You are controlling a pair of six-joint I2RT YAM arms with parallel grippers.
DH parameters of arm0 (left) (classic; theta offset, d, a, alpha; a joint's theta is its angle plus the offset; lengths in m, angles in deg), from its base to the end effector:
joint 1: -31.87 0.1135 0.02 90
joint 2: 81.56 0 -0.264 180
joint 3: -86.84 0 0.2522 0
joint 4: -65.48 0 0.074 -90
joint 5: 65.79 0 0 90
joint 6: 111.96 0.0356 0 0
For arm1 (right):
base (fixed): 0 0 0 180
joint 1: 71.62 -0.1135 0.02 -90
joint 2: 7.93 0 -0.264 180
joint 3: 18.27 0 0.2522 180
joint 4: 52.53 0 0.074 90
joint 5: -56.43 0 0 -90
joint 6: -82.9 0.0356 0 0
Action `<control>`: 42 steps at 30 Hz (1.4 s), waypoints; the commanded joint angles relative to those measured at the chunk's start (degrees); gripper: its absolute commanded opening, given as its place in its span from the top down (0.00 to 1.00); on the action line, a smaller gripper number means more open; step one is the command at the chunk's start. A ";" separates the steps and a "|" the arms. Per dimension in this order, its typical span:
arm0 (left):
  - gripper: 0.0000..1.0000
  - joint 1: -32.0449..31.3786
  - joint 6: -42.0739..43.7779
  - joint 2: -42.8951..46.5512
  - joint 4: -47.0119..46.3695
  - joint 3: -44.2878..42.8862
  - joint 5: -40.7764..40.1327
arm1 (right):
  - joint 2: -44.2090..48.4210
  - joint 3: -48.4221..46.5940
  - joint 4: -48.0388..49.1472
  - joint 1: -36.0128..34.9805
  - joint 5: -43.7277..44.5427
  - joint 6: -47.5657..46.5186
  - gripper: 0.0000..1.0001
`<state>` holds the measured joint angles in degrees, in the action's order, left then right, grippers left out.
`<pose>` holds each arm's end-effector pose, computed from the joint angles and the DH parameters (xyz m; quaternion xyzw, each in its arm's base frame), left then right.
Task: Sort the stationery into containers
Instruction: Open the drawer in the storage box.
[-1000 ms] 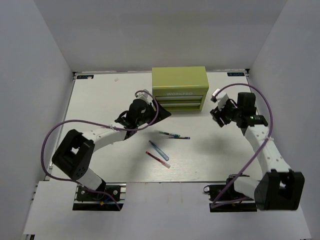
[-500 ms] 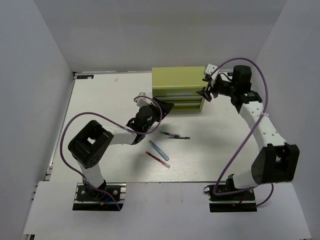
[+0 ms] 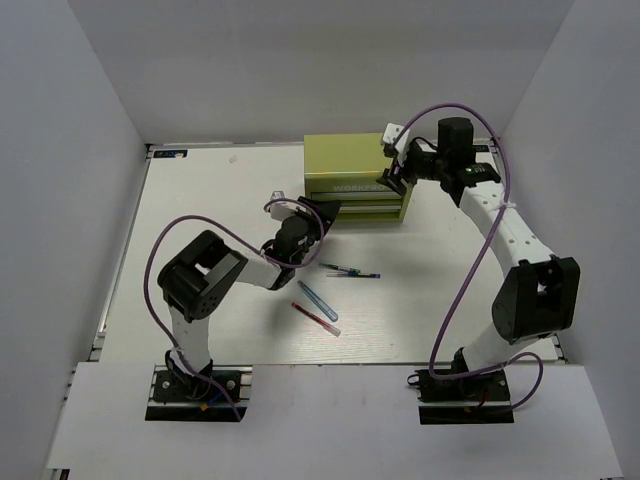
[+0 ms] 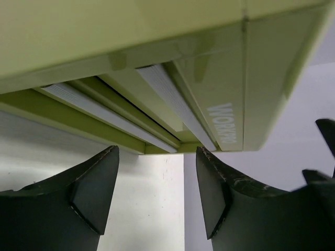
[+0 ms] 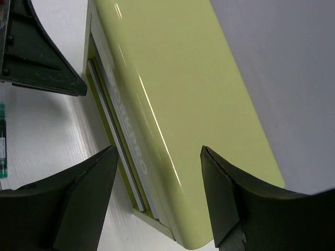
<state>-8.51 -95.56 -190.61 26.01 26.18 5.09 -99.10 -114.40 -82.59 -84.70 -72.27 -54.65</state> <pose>0.2970 -0.2373 0.1578 -0.3177 0.6873 -0.4687 0.4550 0.3542 0.1051 0.3561 -0.5554 0.5976 0.1170 0.5664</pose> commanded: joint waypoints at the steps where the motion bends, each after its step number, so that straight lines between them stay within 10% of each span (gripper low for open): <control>1: 0.30 0.39 -1.72 -0.98 -2.67 -2.76 -1.36 | -0.40 -2.01 -2.43 -0.45 1.52 -3.07 0.30; 42: 0.50 -0.14 -13.23 -13.55 -8.38 -11.82 -10.85 | -8.23 -6.67 -5.77 -2.12 13.47 -6.15 0.32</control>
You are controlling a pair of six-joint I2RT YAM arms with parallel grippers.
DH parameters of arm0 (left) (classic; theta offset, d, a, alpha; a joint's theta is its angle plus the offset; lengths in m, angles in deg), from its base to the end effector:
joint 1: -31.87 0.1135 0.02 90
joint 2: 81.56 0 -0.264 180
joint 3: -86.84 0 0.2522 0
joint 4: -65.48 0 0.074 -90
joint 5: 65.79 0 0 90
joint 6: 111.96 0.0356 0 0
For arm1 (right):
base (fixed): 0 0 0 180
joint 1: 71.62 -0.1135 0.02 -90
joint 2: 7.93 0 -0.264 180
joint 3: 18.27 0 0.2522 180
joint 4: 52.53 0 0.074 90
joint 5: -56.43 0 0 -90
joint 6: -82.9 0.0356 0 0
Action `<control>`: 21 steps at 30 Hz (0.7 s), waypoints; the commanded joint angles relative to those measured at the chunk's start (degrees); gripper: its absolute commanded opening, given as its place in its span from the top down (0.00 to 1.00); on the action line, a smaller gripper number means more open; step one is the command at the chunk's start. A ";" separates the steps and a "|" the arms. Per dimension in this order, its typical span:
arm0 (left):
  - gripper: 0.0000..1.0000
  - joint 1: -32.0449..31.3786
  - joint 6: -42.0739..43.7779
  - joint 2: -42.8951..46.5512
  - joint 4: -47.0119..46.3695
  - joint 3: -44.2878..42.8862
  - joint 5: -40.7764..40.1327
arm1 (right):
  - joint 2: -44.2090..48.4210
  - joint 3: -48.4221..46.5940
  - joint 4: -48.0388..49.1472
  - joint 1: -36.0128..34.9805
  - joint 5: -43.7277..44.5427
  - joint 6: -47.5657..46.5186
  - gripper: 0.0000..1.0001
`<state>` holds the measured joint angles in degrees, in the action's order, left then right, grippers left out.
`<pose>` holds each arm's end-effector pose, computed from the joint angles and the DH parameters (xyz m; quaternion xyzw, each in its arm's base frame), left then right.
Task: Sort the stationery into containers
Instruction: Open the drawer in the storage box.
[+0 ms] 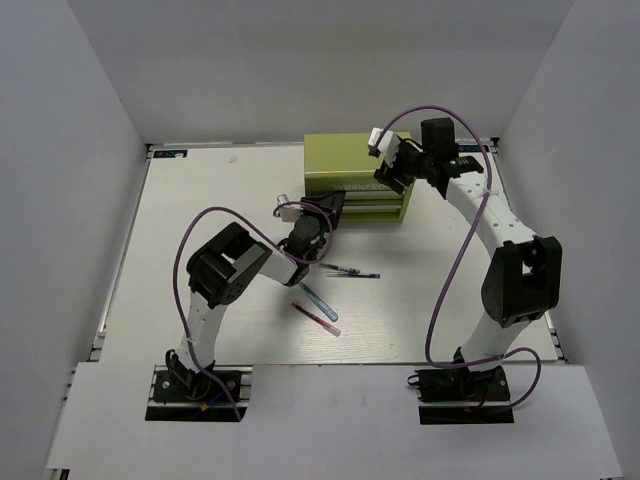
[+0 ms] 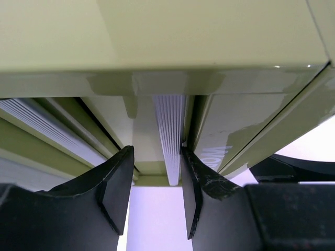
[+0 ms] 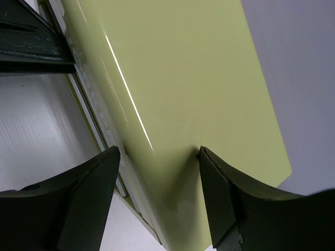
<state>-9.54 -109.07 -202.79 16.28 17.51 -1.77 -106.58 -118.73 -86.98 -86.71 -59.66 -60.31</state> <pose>0.3241 -0.2650 0.1358 -0.4168 0.5895 -0.5352 0.4386 0.3831 0.1195 0.3253 -0.5694 0.6465 0.0345 0.5066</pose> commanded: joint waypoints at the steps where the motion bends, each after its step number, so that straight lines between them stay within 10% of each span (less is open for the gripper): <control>1: 0.50 0.89 0.27 -1.38 1.35 -3.84 -3.99 | -0.58 -2.25 -1.37 -0.11 0.86 -0.49 0.32; 21: 0.82 0.36 -0.25 -11.13 -20.97 -4.37 -9.00 | -3.04 -5.67 -6.82 -0.03 1.30 -2.60 0.35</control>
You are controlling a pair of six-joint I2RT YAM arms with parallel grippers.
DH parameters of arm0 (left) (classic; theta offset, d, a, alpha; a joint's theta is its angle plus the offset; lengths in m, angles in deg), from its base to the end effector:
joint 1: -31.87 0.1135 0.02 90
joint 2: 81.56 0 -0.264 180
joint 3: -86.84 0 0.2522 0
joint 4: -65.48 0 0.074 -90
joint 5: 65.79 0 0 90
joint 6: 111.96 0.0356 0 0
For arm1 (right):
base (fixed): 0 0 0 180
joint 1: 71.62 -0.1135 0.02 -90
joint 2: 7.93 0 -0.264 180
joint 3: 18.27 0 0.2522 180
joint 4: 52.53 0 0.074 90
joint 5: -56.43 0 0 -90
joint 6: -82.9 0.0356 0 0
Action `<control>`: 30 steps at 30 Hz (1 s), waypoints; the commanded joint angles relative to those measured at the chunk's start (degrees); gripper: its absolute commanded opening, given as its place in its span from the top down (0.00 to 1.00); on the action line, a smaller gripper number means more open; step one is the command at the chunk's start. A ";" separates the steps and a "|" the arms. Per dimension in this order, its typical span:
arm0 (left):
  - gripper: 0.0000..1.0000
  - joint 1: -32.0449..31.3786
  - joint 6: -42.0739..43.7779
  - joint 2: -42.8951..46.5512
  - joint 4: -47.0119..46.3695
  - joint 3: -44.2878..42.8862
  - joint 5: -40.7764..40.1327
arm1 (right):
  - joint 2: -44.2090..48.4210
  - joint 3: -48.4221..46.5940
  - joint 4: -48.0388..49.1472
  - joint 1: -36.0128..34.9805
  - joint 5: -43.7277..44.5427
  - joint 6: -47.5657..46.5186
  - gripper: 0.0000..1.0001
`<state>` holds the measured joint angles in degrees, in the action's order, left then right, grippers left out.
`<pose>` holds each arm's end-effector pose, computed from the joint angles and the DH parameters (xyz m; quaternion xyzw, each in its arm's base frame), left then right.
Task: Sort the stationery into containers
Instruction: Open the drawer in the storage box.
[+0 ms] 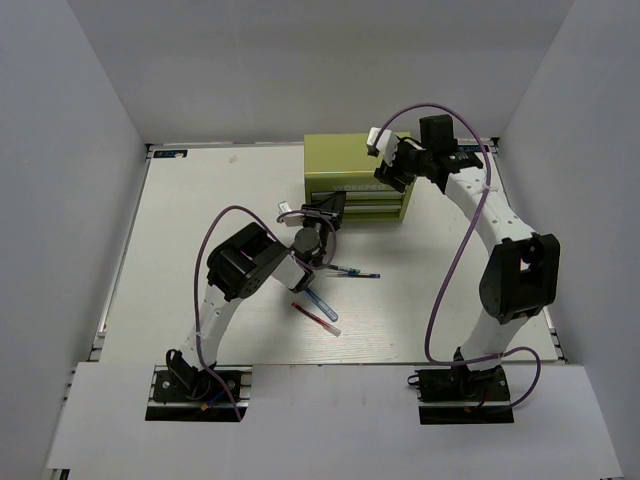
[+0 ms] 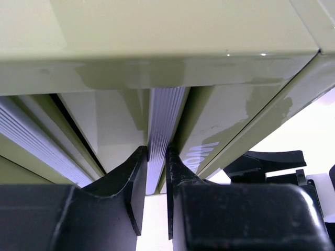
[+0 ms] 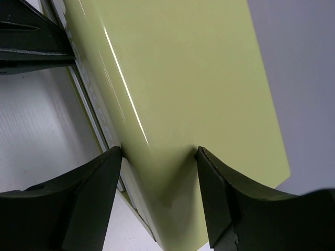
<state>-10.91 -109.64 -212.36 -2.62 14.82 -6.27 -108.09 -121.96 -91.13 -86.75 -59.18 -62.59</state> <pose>0.3253 -0.2764 0.1146 -0.4237 0.5007 -0.5965 0.4626 0.3871 0.1206 0.3279 -0.5835 0.6470 0.0294 0.4900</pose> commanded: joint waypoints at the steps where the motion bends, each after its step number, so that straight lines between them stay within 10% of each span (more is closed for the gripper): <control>1: 0.86 1.74 0.32 -2.17 -2.94 -1.68 -4.50 | -1.97 -2.88 -2.93 -0.07 0.91 -0.33 0.35; 4: 1.00 1.74 1.71 -2.78 -6.63 -0.99 -4.50 | -2.50 -3.85 -3.72 -0.07 1.00 -0.24 0.35; 30: 1.00 -5.11 7.43 3.18 -15.96 15.71 -2.39 | -8.56 -10.26 -10.67 -0.95 4.51 1.08 0.35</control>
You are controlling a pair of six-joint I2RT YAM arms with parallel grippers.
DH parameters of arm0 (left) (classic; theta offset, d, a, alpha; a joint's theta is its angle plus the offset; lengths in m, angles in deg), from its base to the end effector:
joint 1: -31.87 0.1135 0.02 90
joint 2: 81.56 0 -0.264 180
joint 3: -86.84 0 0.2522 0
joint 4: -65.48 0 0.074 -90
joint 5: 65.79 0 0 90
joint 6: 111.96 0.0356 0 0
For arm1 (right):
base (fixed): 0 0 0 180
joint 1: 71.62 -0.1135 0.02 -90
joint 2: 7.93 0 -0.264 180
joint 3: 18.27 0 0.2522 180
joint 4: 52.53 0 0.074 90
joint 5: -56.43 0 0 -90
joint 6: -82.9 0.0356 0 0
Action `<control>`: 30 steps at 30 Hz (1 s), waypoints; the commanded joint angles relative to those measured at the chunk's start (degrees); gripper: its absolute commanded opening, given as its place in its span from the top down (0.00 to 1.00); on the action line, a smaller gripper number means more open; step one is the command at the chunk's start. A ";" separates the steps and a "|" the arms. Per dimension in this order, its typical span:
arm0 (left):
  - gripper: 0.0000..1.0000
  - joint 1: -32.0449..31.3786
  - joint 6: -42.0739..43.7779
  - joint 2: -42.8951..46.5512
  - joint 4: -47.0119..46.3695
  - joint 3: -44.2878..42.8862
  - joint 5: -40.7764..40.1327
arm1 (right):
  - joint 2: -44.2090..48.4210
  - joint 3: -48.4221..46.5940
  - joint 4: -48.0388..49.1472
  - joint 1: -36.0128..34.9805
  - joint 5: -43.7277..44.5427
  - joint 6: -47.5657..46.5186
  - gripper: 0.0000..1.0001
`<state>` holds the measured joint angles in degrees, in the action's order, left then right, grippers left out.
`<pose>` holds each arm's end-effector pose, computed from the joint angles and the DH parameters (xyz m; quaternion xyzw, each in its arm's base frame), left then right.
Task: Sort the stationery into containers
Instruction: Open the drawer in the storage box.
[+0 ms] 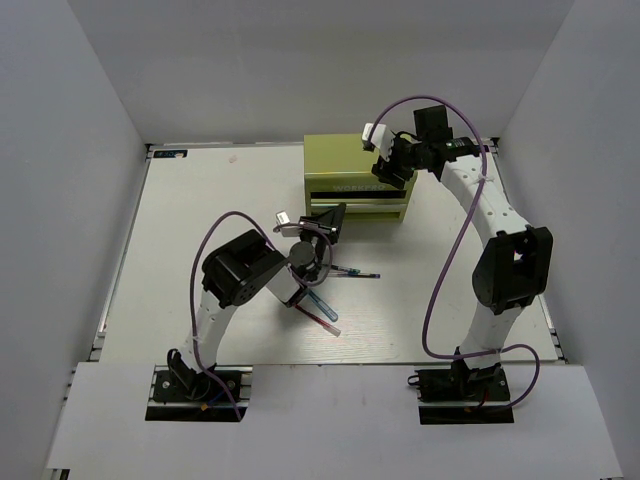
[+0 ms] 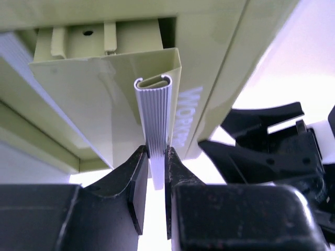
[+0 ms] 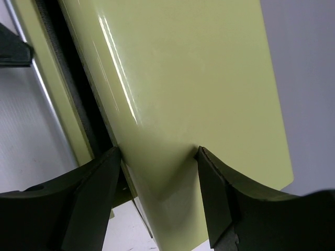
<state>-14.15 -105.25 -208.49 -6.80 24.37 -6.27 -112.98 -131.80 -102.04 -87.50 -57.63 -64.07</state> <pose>0.2846 -0.2689 0.1112 -0.3904 0.5376 -0.5832 0.4674 0.3984 0.1284 0.3357 -0.5980 0.6649 0.0354 0.4461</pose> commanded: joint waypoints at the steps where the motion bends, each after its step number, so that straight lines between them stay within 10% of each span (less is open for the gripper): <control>1: 1.00 -2.66 3.04 -0.68 -11.78 6.78 -2.39 | -3.84 -0.34 0.41 -0.20 3.05 3.00 0.35; 12: 1.00 -6.19 4.10 4.24 -11.96 12.15 -3.01 | -3.84 0.98 1.38 -0.03 3.40 4.94 0.32; 18: 0.36 -4.78 4.71 4.23 -13.36 11.62 -1.78 | -1.56 2.99 1.03 0.14 1.56 3.89 0.20; 30: 0.17 -4.78 7.61 11.53 -16.61 18.80 6.92 | 12.48 13.27 -2.13 0.41 -5.47 -2.79 0.19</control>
<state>-18.94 -99.54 -201.15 -0.31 39.36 -2.58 -106.01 -122.03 -98.24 -87.34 -59.73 -65.10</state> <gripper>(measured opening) 0.822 0.809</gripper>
